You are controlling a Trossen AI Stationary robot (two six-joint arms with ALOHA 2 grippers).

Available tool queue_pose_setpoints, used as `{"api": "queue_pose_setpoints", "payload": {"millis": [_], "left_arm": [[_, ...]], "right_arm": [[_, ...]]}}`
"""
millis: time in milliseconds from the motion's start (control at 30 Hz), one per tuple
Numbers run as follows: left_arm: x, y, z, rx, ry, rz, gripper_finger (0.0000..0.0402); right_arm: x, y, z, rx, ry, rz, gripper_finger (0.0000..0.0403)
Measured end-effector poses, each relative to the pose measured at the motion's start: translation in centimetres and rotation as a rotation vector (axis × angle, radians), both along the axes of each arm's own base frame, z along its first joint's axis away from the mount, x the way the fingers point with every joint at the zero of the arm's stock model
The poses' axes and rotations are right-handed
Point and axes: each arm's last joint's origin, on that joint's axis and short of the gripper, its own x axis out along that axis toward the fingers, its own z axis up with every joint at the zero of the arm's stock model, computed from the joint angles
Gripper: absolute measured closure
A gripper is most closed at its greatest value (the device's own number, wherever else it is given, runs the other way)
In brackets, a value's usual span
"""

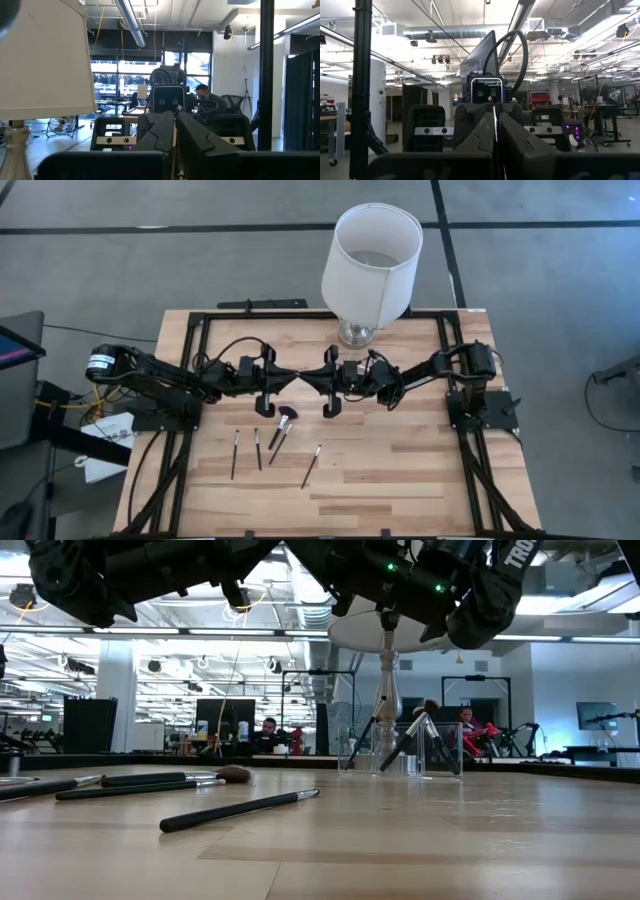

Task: Put items in baskets/containers
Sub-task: Put the liner brush into the transparent organizer

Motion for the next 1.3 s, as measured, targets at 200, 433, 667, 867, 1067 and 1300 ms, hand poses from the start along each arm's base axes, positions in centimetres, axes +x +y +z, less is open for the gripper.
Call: {"api": "queue_pose_setpoints", "payload": {"millis": [200,433,667,867,1067,1300], "left_arm": [[0.02,0.00,-0.04,0.000,0.005,0.000,0.0361],[0.02,0.03,-0.04,0.011,0.005,0.006,0.0356],[0.02,0.13,-0.04,0.010,0.004,0.009,0.0388],[0.01,0.13,-0.03,0.009,0.003,0.009,0.0393],[0.00,0.14,-0.02,0.009,0.002,0.010,0.0391],[0.37,0.13,0.68,0.009,-0.021,0.010,0.0363]], "right_arm": [[0.01,0.00,0.02,0.000,-0.001,0.000,0.0401],[0.01,0.00,0.02,0.000,-0.001,0.000,0.0401],[0.01,-0.02,0.03,0.001,-0.002,-0.002,0.0401],[0.01,-0.02,0.04,0.001,0.001,-0.001,0.0398],[0.06,-0.03,-0.03,0.002,0.017,-0.004,0.0400],[0.22,-0.04,-0.37,0.009,0.045,-0.001,0.0401]]}}
